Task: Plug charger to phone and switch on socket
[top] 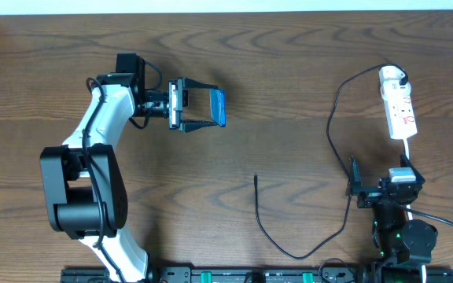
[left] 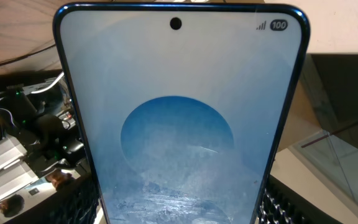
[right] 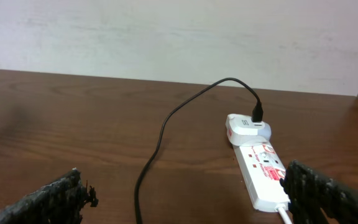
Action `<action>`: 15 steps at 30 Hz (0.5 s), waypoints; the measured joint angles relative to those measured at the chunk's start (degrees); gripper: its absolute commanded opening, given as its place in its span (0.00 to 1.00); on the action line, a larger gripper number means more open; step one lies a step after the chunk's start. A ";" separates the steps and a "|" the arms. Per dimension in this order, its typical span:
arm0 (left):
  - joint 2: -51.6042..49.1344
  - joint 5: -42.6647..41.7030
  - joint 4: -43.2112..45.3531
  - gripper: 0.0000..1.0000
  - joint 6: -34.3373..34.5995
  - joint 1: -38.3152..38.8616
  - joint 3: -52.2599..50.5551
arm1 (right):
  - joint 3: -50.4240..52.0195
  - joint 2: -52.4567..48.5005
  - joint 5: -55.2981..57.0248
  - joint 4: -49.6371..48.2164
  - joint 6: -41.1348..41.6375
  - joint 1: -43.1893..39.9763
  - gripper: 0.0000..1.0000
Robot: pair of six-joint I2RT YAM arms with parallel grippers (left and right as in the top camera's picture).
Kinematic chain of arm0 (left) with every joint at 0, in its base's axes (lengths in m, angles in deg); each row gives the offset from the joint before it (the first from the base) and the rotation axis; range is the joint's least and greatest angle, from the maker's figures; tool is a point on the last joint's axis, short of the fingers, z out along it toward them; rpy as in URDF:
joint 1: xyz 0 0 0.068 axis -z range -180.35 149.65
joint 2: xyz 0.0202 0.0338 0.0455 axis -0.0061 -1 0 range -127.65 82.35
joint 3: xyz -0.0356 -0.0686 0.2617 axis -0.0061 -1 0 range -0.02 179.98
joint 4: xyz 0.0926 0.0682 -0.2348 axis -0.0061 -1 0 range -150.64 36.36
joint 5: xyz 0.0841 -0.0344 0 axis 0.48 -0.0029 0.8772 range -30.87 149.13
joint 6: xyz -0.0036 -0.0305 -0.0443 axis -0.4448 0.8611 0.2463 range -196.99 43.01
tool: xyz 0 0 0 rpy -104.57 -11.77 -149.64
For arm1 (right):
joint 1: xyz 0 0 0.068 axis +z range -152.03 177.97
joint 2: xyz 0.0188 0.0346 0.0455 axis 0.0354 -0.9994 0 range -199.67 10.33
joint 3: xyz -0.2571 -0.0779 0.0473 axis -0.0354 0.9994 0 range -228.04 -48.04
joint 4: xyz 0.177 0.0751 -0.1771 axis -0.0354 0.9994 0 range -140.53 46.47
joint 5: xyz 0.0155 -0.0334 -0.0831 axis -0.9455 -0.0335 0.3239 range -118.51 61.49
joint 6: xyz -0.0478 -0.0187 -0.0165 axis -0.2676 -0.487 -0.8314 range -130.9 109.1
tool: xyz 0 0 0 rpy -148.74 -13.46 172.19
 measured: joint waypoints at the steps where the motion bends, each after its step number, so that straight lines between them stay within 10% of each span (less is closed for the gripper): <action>1: 0.00 0.00 0.00 0.08 0.00 0.00 0.00 | 0.00 0.00 0.00 0.02 0.00 0.00 0.99; 15: 0.00 0.00 0.00 0.07 -1.31 0.00 0.00 | 0.00 0.00 0.00 0.02 0.02 0.00 0.99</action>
